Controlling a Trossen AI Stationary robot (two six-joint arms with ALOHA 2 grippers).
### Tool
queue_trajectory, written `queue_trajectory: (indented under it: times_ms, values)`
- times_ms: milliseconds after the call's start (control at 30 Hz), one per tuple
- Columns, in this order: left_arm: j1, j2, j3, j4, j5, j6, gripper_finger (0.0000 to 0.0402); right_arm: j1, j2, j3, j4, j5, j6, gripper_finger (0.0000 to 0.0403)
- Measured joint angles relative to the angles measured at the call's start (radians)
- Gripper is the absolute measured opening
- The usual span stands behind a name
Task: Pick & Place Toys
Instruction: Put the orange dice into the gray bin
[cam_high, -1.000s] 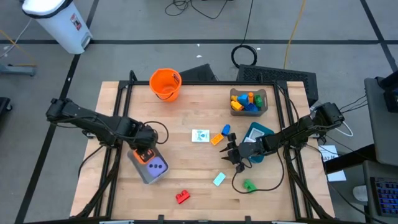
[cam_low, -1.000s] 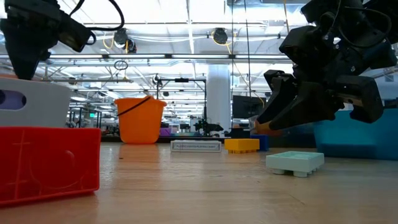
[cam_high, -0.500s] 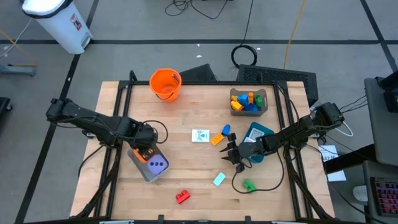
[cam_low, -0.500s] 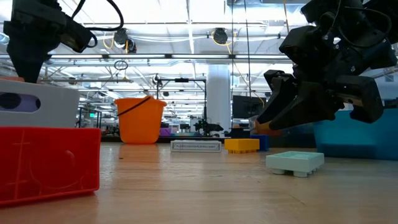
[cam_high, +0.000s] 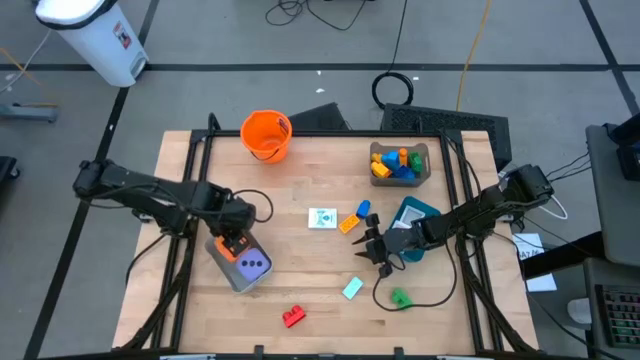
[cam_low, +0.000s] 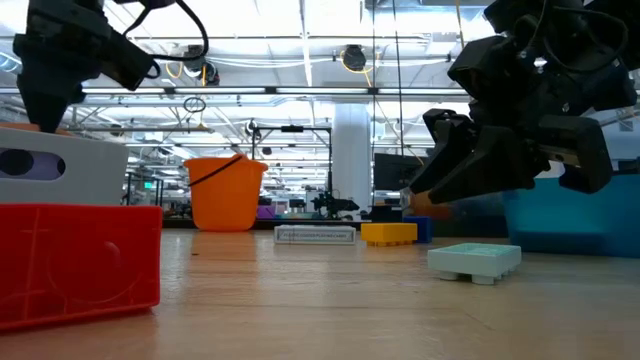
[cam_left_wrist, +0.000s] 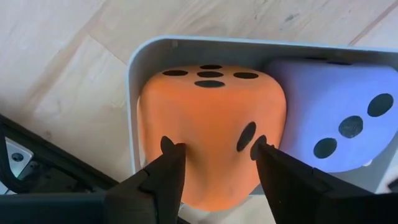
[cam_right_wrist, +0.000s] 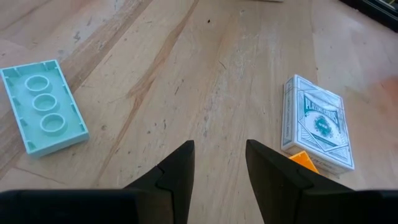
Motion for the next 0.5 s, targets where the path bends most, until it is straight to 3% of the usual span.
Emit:
queue_trajectory:
  times_ms: [200, 500]
  values:
    - [0.061, 0.000, 0.027, -0.092, 0.051, 0.043, 0.0177, 0.000, 0.000, 0.000, 0.001, 0.000, -0.008, 0.0137]
    - [0.101, 0.000, 0.190, -0.179, 0.020, 0.012, 0.0149, 0.000, 0.000, 0.000, 0.004, 0.000, -0.009, 0.0137]
